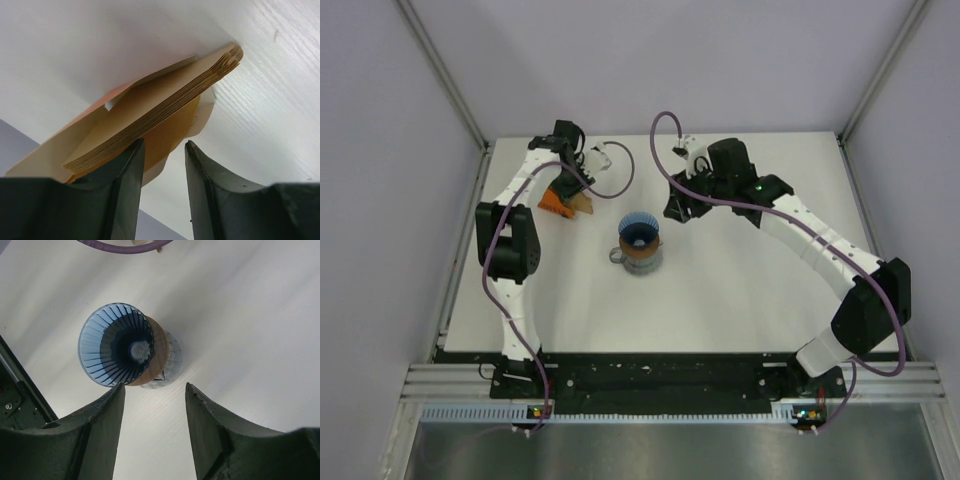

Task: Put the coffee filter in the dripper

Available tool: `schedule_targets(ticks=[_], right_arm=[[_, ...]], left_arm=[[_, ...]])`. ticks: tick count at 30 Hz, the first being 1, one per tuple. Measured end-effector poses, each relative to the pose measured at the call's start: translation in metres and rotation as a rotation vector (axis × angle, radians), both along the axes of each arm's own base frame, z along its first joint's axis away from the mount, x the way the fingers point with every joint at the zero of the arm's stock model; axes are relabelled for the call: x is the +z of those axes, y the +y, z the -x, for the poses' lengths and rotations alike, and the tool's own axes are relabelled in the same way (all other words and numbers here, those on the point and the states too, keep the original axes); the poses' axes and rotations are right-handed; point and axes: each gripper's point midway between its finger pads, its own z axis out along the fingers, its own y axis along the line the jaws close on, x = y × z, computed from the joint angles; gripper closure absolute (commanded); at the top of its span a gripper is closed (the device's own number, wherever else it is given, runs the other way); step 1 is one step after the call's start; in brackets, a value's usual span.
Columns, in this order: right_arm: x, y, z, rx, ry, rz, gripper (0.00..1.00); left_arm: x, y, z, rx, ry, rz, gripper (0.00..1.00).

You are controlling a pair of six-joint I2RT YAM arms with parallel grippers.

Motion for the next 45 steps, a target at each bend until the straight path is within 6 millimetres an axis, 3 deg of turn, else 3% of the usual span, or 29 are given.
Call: schedule_targets(ticks=[7, 22, 30, 40, 45], right_arm=[[0.001, 0.004, 0.004, 0.025, 0.01, -0.016, 0.48], [0.003, 0.009, 0.011, 0.062, 0.034, -0.046, 0.49], [0.004, 0.011, 0.013, 0.072, 0.039, -0.053, 0.49], [0.004, 0.012, 0.015, 0.077, 0.046, -0.059, 0.49], [0.004, 0.013, 0.016, 0.08, 0.053, -0.064, 0.49]], left_arm=[[0.002, 0.003, -0.012, 0.003, -0.051, -0.018, 0.52], [-0.003, -0.002, -0.013, -0.032, -0.054, -0.001, 0.52], [0.021, -0.013, -0.014, -0.036, -0.109, 0.084, 0.49], [0.031, 0.018, -0.021, 0.024, -0.143, 0.072, 0.43], [0.043, 0.022, -0.029, 0.021, -0.18, 0.06, 0.35]])
